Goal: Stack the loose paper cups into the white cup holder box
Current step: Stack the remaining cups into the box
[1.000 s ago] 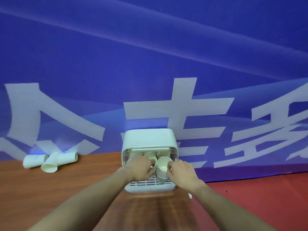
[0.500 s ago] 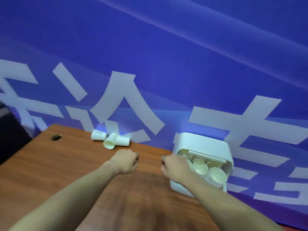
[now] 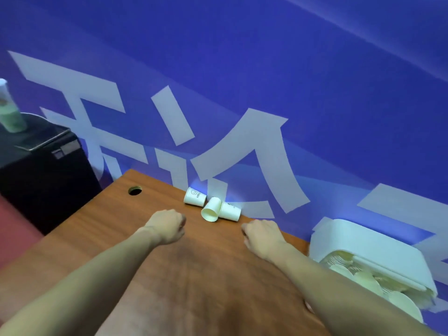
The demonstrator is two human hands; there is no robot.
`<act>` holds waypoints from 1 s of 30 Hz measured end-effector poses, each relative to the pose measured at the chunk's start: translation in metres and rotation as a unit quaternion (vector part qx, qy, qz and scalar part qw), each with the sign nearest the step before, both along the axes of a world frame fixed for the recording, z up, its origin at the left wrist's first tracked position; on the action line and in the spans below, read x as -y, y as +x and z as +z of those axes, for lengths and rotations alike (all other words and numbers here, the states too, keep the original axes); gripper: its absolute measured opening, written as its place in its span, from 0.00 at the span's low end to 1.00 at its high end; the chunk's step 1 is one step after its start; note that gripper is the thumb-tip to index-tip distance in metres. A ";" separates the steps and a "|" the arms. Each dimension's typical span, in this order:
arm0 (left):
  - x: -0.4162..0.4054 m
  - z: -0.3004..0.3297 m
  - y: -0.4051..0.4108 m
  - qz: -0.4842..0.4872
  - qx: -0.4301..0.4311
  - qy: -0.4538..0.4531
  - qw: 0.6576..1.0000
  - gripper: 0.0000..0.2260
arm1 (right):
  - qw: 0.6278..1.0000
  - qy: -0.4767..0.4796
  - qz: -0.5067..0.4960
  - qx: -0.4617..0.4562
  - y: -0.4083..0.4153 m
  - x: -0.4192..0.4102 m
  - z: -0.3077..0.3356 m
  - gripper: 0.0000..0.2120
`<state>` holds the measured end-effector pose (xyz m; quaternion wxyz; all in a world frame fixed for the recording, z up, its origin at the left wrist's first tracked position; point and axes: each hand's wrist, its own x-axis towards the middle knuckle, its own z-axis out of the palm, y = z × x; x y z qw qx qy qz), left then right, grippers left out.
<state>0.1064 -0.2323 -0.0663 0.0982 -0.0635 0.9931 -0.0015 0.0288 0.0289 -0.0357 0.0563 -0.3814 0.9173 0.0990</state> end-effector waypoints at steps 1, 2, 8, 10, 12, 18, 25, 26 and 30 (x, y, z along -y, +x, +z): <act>0.010 -0.002 -0.007 0.010 -0.005 0.009 1.000 0.13 | 1.000 0.008 0.001 0.001 -0.008 0.009 0.000 0.09; 0.017 -0.005 -0.013 0.019 -0.007 0.015 1.000 0.13 | 1.000 0.014 0.002 0.002 -0.015 0.016 -0.001 0.09; 0.049 -0.037 -0.053 0.059 0.012 0.056 0.997 0.14 | 0.999 0.046 0.016 0.012 -0.058 0.051 -0.019 0.13; 0.056 -0.051 -0.068 0.078 0.018 0.079 0.994 0.14 | 0.998 0.055 0.020 0.022 -0.074 0.062 -0.031 0.13; 0.061 -0.065 -0.084 0.105 0.020 0.108 0.988 0.13 | 0.997 0.064 0.016 0.040 -0.090 0.072 -0.044 0.12; 0.073 -0.101 -0.129 0.247 -0.023 0.233 0.940 0.10 | 0.996 0.062 -0.024 0.062 -0.125 0.094 -0.090 0.17; 0.087 -0.144 -0.172 0.343 -0.045 0.360 0.866 0.27 | 0.995 0.073 -0.005 0.062 -0.156 0.106 -0.135 0.34; 0.084 -0.145 -0.178 0.342 -0.040 0.374 0.861 0.25 | 0.996 0.074 -0.004 0.058 -0.158 0.106 -0.139 0.35; 0.071 -0.150 -0.192 0.350 -0.031 0.426 0.834 0.05 | 0.997 0.048 -0.019 0.053 -0.164 0.102 -0.146 0.28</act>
